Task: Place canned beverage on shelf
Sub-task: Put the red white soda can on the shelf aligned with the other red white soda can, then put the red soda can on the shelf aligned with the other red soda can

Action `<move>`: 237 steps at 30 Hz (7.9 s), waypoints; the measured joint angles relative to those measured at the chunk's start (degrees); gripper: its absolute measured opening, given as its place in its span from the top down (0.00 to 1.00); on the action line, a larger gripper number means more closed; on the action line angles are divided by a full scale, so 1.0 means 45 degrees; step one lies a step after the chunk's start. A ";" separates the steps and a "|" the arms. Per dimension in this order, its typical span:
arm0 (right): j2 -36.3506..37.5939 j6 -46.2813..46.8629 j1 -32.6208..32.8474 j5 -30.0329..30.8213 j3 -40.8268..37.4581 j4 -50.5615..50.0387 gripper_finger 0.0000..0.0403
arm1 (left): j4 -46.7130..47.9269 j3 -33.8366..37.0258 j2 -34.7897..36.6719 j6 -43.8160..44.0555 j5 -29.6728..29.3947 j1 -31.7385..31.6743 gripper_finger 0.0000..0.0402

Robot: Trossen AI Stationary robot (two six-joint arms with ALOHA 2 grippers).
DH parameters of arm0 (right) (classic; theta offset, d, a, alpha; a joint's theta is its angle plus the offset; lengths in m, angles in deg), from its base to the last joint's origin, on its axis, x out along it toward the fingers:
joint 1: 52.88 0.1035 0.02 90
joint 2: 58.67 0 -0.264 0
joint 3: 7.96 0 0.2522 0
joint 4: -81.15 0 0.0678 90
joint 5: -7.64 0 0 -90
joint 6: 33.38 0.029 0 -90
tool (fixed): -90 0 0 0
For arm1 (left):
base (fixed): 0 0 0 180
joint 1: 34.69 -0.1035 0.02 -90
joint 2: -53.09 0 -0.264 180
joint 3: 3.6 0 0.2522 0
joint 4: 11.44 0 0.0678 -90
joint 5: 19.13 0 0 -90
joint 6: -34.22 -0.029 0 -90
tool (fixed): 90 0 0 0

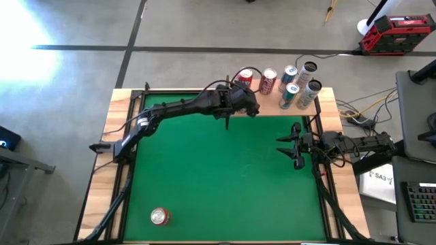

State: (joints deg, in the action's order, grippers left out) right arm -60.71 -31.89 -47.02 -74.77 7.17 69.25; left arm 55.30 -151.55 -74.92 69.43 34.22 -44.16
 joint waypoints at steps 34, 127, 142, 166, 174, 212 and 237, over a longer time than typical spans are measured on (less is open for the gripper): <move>0.0000 -0.0002 0.0000 0.0000 0.0000 0.0000 0.57 | -0.0189 -0.0053 -0.1302 0.2622 -0.2907 0.0775 0.30; 0.0000 -0.0002 -0.0001 0.0000 0.0000 -0.0026 0.57 | -0.6477 0.0019 -0.1933 -0.5394 0.3434 -0.0459 0.28; 0.0000 -0.0002 0.0000 0.0000 0.0000 -0.0024 0.57 | -0.6397 0.0185 -0.1932 -0.5767 0.3738 -0.0574 0.28; 0.0000 -0.0002 -0.0002 0.0000 0.0000 -0.0029 0.57 | -0.6316 0.0282 -0.1914 -0.4703 0.3943 -0.0648 0.03; 0.0000 -0.0002 -0.0002 0.0000 0.0000 -0.0025 0.57 | -0.6023 0.0277 -0.1914 -0.3982 0.3126 -0.0643 0.01; 0.0000 -0.0002 0.0001 0.0000 0.0000 -0.0019 0.57 | 0.7847 -0.0167 0.0900 0.7860 0.3256 0.0944 0.12; -0.0029 -0.0002 -0.0001 -0.0005 -0.0005 0.0009 0.57 | 0.6645 1.3287 1.0112 1.5623 0.9645 0.2284 0.27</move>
State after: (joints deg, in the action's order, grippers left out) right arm -60.84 -31.90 -47.02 -74.79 7.15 69.29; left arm 85.20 -91.76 -29.41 139.73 77.62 -33.88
